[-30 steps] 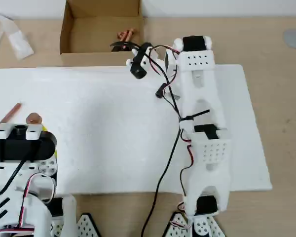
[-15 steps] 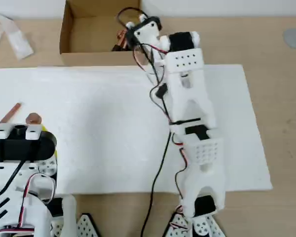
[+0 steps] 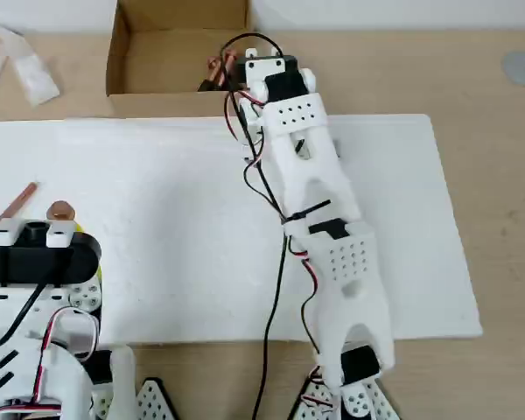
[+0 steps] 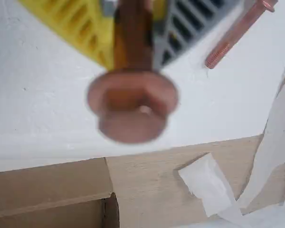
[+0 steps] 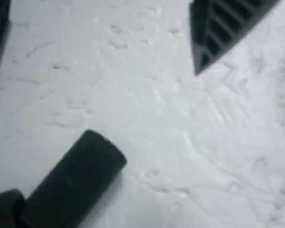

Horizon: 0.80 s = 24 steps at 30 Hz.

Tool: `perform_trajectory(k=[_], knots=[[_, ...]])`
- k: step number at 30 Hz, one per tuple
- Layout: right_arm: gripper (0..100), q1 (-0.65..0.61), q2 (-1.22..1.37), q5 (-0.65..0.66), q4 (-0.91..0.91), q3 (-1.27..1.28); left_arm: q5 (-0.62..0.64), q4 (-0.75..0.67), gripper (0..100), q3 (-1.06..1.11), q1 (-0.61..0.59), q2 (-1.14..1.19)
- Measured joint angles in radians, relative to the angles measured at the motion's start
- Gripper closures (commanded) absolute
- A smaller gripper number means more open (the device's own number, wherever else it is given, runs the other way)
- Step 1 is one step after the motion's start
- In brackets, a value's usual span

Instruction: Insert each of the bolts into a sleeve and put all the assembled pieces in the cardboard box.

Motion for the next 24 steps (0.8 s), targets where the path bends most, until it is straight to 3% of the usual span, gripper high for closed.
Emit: perform_trajectory(k=[15, 20, 24], knots=[[70.0, 0.000, 0.140, -0.063, -0.117, 0.000, 0.000, 0.017, 99, 0.000, 0.000, -0.005], [78.3, 0.018, 0.181, -0.063, -0.137, -0.063, 0.000, 0.017, 99, 0.000, -0.063, -0.005], [79.0, 0.044, 0.210, -0.063, -0.138, -0.153, -0.003, 0.017, 99, 0.000, -0.091, -0.005]])
